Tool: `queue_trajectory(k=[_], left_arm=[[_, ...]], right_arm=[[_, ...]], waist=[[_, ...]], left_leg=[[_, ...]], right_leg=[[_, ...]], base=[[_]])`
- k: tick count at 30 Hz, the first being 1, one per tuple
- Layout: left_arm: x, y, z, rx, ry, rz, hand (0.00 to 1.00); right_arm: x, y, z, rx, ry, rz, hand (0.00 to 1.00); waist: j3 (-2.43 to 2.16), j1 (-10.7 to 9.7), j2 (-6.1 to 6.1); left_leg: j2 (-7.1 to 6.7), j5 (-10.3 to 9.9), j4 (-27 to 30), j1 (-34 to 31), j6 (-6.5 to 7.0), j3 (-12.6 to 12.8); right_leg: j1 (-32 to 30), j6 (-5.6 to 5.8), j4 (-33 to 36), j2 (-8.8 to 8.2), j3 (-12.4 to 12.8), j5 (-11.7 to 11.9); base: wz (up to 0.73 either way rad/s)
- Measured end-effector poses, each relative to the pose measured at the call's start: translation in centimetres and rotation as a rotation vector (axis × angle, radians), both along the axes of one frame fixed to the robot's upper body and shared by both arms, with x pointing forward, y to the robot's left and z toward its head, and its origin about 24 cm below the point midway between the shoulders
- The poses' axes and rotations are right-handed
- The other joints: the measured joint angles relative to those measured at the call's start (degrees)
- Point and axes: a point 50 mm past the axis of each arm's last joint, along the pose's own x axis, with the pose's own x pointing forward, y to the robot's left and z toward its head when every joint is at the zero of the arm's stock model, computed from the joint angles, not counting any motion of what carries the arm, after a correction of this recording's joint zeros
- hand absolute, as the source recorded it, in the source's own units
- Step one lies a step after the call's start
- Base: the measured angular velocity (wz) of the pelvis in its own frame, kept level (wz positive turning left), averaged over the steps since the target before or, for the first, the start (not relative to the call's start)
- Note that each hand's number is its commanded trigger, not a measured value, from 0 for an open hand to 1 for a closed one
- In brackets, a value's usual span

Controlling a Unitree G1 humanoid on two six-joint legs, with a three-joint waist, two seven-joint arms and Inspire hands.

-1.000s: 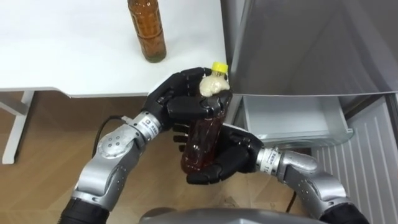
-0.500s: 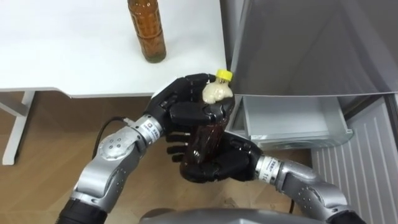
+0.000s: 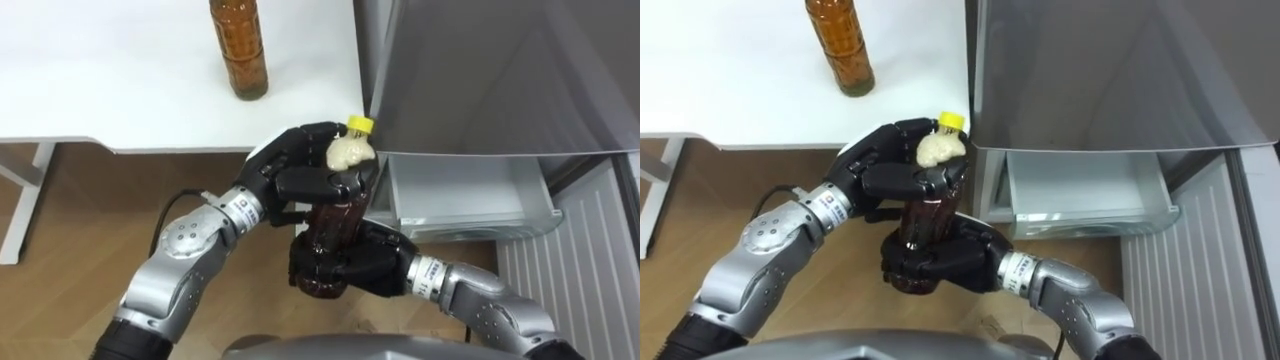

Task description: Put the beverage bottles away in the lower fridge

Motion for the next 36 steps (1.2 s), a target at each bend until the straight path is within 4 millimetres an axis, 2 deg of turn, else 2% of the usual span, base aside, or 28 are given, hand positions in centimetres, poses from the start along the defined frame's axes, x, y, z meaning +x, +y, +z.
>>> queue_trajectory(k=[1,9,13,22,33,36], left_arm=[[0.0,0.0,0.0,-0.001,0.000,0.002,0.00],[0.1,0.0,0.1,-0.003,-0.006,0.007,0.00],[0.1,0.0,0.2,-0.001,-0.008,0.007,0.00],[0.1,0.0,0.4,0.005,-0.018,-0.006,0.00],[0.5,-0.1,2.8,0.068,-0.150,-0.032,0.00],[0.6,-0.3,4.5,0.105,-0.239,-0.041,0.00]], right_arm=[[0.0,0.0,0.0,0.002,0.001,-0.001,1.00],[0.0,-0.2,-0.1,-0.021,0.006,-0.016,1.00],[0.1,-0.5,-0.1,-0.033,0.008,-0.034,1.00],[0.1,-0.6,-0.2,-0.035,0.007,-0.031,1.00],[0.7,-0.3,0.5,0.020,-0.065,-0.050,1.00],[1.1,-0.7,1.0,0.066,-0.092,-0.076,1.00]], waist=[[0.01,0.0,0.00],[0.07,0.0,0.22],[0.19,0.1,0.74],[0.15,0.2,1.09],[0.18,-0.1,1.35],[0.20,0.0,1.47]], left_leg=[[0.00,0.0,0.0,0.0,0.00,0.0],[0.01,0.0,0.0,-0.2,0.00,0.0],[0.01,0.0,0.0,-0.2,0.00,0.0],[0.04,0.0,0.0,0.0,0.00,-0.1],[0.02,0.0,0.1,0.0,0.00,-0.1],[0.04,0.0,0.1,-0.1,0.00,-0.2]], right_leg=[[0.0,0.00,0.0,0.02,0.0,0.0],[-0.1,0.00,-0.3,0.04,0.0,0.0],[-0.2,0.00,-0.3,0.04,0.0,0.0],[0.0,0.00,-0.1,0.07,0.0,0.0],[0.1,0.00,-0.2,0.07,0.1,0.0],[0.0,0.00,-0.2,0.06,0.0,0.0]], base=[[0.00],[0.00],[0.00],[0.00],[0.00],[0.01]])
